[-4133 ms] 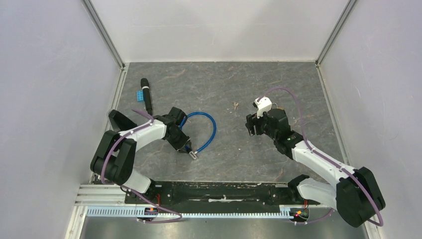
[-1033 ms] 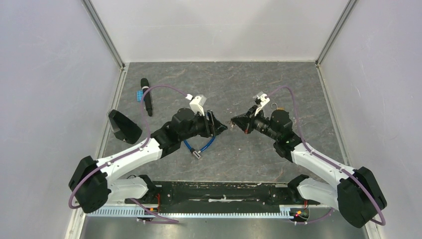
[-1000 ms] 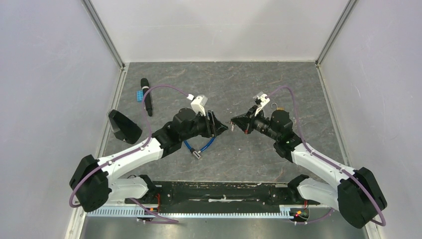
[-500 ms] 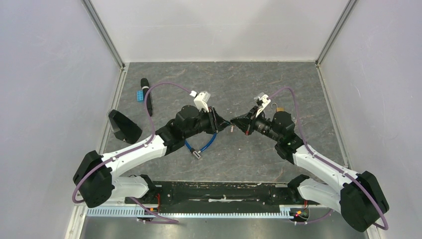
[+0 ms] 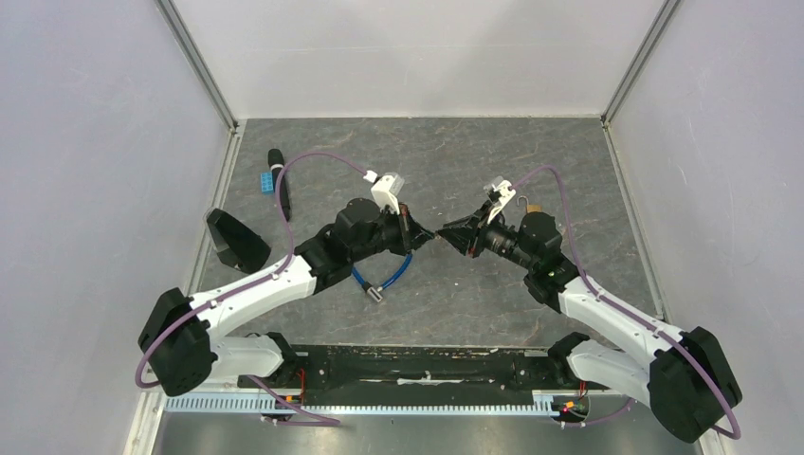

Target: Unlock with the key

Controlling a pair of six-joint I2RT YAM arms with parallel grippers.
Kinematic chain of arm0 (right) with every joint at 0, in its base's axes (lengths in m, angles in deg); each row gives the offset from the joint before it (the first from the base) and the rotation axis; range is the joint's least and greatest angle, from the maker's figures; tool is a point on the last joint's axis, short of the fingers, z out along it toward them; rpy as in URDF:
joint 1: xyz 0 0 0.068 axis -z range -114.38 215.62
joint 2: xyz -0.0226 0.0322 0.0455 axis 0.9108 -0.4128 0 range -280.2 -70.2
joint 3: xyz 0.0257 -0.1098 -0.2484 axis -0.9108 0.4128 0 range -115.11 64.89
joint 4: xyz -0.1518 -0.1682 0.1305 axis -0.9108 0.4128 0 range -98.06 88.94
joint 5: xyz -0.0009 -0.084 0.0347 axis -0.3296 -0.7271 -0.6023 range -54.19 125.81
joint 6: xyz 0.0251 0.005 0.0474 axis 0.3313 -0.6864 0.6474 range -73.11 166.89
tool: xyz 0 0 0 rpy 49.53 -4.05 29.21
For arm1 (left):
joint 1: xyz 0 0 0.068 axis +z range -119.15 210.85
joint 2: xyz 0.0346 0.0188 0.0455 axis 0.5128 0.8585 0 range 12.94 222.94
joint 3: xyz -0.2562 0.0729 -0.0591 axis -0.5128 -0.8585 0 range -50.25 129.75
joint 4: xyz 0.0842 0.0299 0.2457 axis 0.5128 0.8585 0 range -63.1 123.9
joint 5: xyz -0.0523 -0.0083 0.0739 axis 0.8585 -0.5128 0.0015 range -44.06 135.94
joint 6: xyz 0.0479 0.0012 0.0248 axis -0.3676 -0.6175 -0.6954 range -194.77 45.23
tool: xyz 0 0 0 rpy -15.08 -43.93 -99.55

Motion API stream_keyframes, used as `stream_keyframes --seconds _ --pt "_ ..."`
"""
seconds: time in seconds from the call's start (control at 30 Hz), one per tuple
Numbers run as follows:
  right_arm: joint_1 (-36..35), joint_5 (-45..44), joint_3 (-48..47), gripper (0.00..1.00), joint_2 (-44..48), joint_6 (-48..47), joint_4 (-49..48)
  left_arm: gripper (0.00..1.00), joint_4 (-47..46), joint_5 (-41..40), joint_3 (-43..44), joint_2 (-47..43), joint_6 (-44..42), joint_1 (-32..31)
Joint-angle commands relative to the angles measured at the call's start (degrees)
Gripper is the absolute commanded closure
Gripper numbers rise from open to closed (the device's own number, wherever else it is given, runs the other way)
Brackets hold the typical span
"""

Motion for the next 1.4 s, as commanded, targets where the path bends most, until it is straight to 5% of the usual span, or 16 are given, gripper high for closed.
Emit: stream_keyframes --seconds 0.0,0.17,0.33,0.67,0.73,1.07,1.37 --pt "-0.11 1.04 -2.86 0.67 1.89 -2.20 1.39 0.98 8.98 -3.40 5.99 -3.73 -15.91 -0.24" --pt "-0.07 2.19 -3.78 0.46 3.84 -4.62 3.97 0.97 18.22 -5.05 8.88 -7.93 -37.82 -0.22" --pt "-0.08 0.83 -7.07 0.32 5.28 -9.45 9.91 0.98 16.17 -5.39 5.09 -15.25 -56.32 -0.21" --pt "-0.11 -0.66 -10.21 0.20 6.77 -9.43 14.35 0.98 5.95 2.30 -2.75 -22.32 -75.25 -0.22" --pt "-0.12 0.89 -10.37 0.02 6.42 -9.02 14.19 0.98 6.20 7.30 -3.51 -22.44 -80.31 -0.24" --pt "-0.07 10.86 -9.54 0.02 7.32 -8.83 9.79 0.98 -2.55 22.57 -7.60 -20.94 -89.20 -0.22" --pt "-0.07 34.04 -9.82 0.02 5.65 -6.18 1.36 0.98 -10.45 30.71 -10.98 -20.61 -95.60 -0.29"
